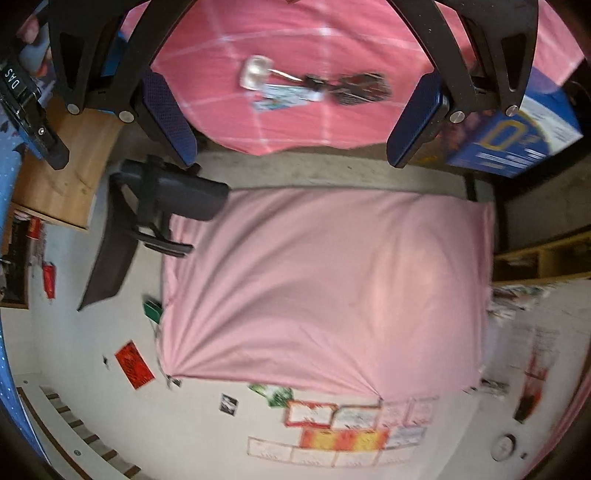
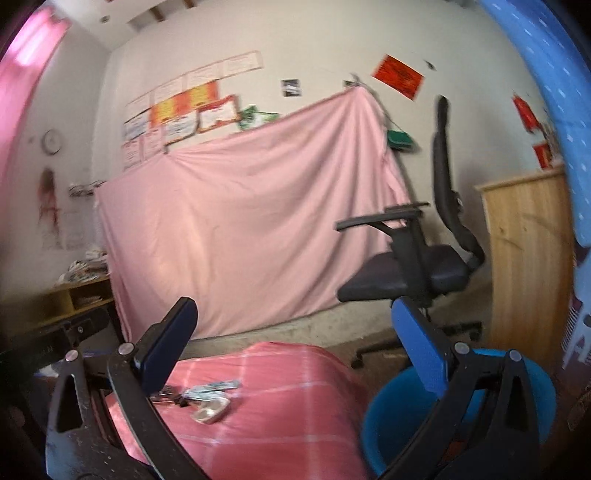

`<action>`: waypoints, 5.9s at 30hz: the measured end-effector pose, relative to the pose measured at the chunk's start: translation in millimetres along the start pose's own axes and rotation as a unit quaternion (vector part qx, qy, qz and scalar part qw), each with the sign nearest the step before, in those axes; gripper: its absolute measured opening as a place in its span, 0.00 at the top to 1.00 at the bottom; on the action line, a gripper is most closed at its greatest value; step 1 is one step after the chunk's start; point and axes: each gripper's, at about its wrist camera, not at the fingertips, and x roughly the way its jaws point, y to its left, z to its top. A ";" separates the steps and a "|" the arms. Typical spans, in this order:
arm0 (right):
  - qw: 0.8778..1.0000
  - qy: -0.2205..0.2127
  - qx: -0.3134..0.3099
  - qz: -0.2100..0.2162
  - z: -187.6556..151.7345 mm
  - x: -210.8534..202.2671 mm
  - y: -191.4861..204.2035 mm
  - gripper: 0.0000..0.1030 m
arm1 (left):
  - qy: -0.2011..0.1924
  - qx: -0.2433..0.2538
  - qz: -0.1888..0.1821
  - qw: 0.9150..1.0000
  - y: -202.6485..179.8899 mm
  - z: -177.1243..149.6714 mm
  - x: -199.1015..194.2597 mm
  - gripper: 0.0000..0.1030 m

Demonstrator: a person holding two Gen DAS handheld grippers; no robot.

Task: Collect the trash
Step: 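Move both grippers back over the table toward the remaining items, then grasp the white earbud case with the right gripper while the left grasps the black phone case, then carry both items over the blue basin and open both grippers to drop them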

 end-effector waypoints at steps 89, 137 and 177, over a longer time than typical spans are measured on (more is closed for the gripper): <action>0.914 0.393 -0.036 0.091 -102.3 118.5 38.2 0.46 | 0.279 -0.029 -0.095 0.955 63.2 -71.1 99.7 1.00; 0.900 0.416 0.036 0.123 -106.0 131.5 19.8 0.46 | 0.320 0.130 -0.107 0.932 30.3 -92.6 144.2 0.62; 0.997 0.014 0.077 -0.012 4.3 -12.8 -83.1 0.46 | 0.092 0.053 -0.235 0.966 -132.3 16.2 39.6 0.94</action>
